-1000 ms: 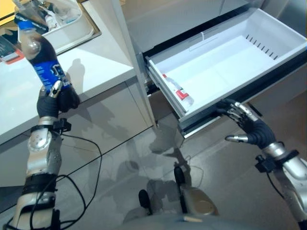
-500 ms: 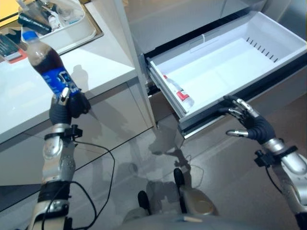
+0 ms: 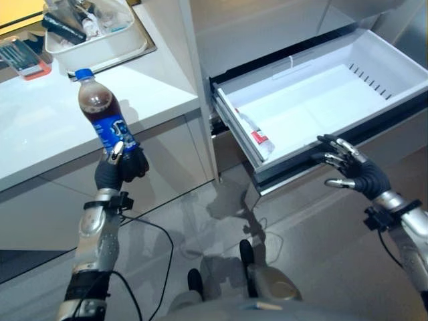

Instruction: Take the drinks into the refrigerator

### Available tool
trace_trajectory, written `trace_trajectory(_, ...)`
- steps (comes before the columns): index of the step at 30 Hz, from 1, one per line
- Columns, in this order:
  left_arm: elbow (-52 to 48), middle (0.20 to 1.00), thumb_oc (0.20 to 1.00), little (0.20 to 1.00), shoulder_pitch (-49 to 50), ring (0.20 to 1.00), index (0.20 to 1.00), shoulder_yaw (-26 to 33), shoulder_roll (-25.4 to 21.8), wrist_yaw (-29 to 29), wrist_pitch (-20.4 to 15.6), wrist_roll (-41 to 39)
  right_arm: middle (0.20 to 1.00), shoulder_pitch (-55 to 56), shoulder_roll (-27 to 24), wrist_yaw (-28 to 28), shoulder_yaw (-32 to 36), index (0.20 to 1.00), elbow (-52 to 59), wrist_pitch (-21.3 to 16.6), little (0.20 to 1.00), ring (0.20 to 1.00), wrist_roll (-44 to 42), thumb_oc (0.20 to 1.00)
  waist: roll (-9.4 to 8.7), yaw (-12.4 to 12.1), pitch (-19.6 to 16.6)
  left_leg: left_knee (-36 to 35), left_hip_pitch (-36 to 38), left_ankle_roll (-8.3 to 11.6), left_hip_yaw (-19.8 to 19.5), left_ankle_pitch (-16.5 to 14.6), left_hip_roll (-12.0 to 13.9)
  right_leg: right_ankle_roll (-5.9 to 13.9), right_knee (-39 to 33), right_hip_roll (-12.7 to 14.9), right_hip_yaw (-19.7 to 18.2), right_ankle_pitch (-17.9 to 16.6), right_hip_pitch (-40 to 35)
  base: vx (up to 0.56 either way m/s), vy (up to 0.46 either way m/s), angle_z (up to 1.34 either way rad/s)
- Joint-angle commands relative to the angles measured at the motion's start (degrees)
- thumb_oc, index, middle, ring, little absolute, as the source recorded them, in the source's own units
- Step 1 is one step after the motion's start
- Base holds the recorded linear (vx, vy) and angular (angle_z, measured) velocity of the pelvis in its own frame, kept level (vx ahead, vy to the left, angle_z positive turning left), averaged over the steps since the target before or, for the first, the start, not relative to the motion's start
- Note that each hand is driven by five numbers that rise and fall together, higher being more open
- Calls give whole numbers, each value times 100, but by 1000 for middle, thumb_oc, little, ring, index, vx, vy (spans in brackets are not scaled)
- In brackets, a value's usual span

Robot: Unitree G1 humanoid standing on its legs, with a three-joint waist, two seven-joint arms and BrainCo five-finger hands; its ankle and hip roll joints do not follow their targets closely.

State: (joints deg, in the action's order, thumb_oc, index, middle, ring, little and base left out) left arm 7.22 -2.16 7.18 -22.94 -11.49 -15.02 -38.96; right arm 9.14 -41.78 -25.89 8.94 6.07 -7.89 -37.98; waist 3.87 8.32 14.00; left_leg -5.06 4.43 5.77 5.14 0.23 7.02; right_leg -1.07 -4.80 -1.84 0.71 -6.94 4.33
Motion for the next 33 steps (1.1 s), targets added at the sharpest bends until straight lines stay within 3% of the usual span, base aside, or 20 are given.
trace_trajectory(1, -744, 200, 200, 200, -208, 200, 200, 2, -463, -359, -674, 84, 1000, -140, -141, -207, 9, 1000, 44, -135, 1000, 1000, -574, 1000, -507, -153, -673, 78, 195, -212, -353, -156, -507, 158, 506, 101, 506, 937, -608, 8, -13, 16)
trace_trajectory(16, -1811, 200, 200, 200, 270, 200, 200, -423, -486, -1016, -606, 12, 1000, -139, -364, -361, -58, 1000, -22, -53, 1000, 1000, -668, 1000, -651, -285, -979, 64, 165, -254, -627, -133, -564, 184, 407, 163, 767, 924, -801, 13, -13, 11)
trace_trajectory(25, -1831, 200, 200, 200, 403, 200, 200, -897, -791, -1092, -676, 471, 1000, -408, -517, -763, -858, 1000, -159, 459, 1000, 1000, -1771, 1000, -716, -356, -1100, 73, 183, -253, -682, -137, -574, 193, 418, 183, 822, 946, -858, 3, -9, 7)
trace_trajectory(29, -1831, 200, 200, 200, 403, 200, 200, -896, -791, -1092, -676, 471, 1000, -410, -517, -763, -859, 1000, -160, 458, 1000, 1000, -1771, 1000, -716, -355, -1100, 74, 183, -253, -683, -137, -574, 193, 418, 183, 823, 946, -858, 0, 0, 0)
trace_trajectory(30, -1847, 200, 200, 200, 354, 200, 200, -1223, -939, -1116, -741, 711, 1000, -790, -361, -900, -1665, 1000, -211, 776, 1000, 1000, -2440, 1000, -719, -409, -1126, 73, 193, -248, -703, -125, -571, 201, 386, 195, 845, 947, -903, -27, -1, 3)
trace_trajectory(33, -1878, 200, 200, 200, 285, 200, 200, -1487, -1029, -1174, -782, 807, 1000, -1099, -400, -988, -2196, 1000, -252, 921, 1000, 1000, -2615, 1000, -727, -428, -1138, 70, 172, -245, -721, -105, -578, 217, 379, 209, 862, 935, -898, -22, 9, 3)
